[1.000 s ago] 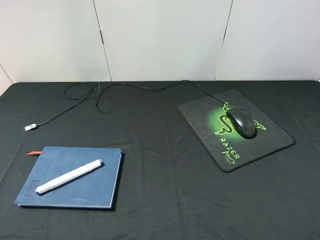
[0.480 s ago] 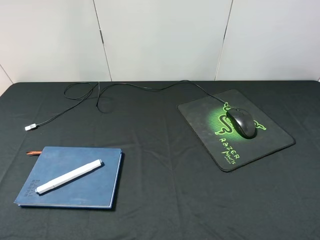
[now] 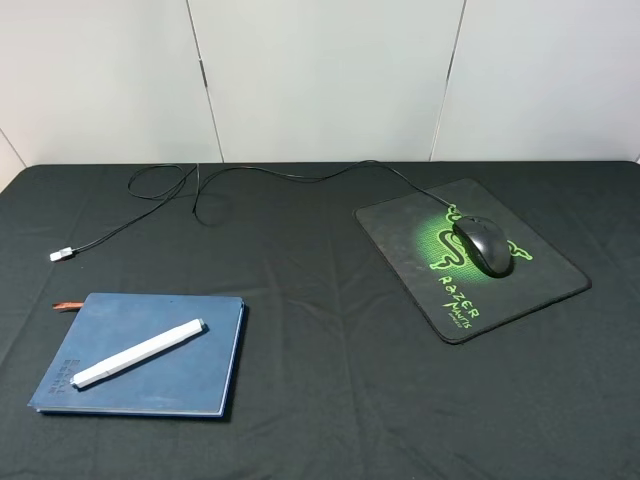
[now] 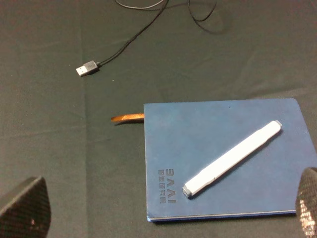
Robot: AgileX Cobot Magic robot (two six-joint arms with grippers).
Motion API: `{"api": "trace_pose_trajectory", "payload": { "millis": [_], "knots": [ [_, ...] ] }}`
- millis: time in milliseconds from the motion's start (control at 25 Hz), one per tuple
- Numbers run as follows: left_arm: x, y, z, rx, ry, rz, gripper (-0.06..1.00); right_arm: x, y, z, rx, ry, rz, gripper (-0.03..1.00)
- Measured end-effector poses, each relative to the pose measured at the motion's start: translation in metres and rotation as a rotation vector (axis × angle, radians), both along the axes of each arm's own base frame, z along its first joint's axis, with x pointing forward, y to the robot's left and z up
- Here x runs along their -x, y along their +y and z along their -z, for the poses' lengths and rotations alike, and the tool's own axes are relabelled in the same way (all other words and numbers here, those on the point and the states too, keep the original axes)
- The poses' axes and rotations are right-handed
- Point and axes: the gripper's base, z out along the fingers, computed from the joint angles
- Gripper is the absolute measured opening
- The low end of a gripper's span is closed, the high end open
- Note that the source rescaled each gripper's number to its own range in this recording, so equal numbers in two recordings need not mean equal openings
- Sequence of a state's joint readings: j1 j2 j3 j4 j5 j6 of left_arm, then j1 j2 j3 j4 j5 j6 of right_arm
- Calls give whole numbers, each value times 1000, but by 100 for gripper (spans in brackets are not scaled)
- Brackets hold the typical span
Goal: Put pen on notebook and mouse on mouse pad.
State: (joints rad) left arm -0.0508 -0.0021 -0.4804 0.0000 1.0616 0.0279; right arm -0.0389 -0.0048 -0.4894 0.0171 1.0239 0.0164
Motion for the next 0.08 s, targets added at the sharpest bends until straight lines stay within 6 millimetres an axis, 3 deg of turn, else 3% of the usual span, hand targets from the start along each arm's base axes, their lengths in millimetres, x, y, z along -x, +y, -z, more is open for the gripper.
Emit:
{"api": "trace_pose_trajectory", "payload": {
  "millis": [80],
  "knots": [
    [0, 0, 0, 0, 0, 0, 100, 0, 0, 0, 0, 0, 0, 100]
  ]
}}
